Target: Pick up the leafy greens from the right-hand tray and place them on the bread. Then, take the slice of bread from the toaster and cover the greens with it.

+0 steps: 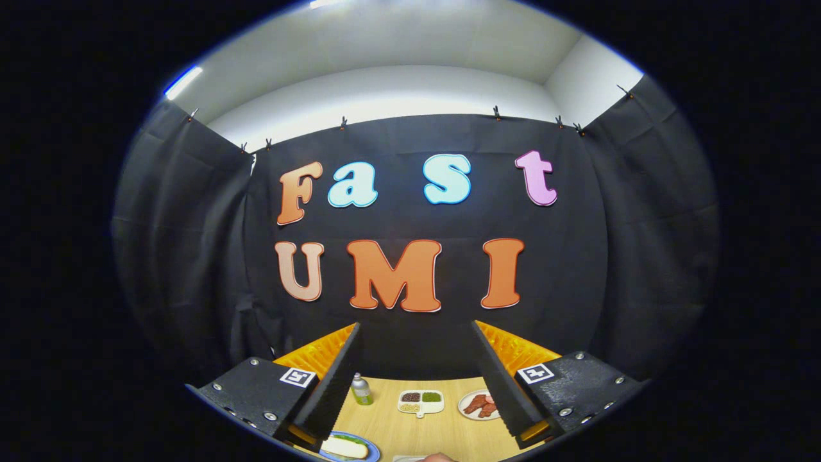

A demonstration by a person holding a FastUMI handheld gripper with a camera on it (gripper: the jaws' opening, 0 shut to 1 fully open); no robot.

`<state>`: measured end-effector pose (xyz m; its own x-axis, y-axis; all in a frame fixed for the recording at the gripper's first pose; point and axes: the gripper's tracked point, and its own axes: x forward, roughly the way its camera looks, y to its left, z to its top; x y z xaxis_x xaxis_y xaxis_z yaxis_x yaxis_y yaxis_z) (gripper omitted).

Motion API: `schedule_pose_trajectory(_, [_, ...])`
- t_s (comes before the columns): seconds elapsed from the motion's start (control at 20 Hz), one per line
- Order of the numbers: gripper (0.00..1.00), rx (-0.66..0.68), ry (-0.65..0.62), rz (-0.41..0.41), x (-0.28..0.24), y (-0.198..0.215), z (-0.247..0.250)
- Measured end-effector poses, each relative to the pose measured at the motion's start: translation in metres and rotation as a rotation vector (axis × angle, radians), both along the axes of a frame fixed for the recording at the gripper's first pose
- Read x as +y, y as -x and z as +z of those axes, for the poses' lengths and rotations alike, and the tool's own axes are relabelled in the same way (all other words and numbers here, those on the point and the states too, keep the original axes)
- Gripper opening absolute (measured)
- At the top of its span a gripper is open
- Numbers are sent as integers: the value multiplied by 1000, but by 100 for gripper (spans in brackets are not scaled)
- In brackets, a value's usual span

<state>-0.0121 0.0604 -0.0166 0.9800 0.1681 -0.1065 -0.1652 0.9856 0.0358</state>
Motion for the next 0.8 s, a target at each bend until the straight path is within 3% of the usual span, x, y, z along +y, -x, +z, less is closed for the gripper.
schedule_pose_trajectory(0.45, [98,-19,37,-63,-19,7,-1])
schedule_pose_trajectory(0.8, [98,-6,17,-57,-14,6,-5])
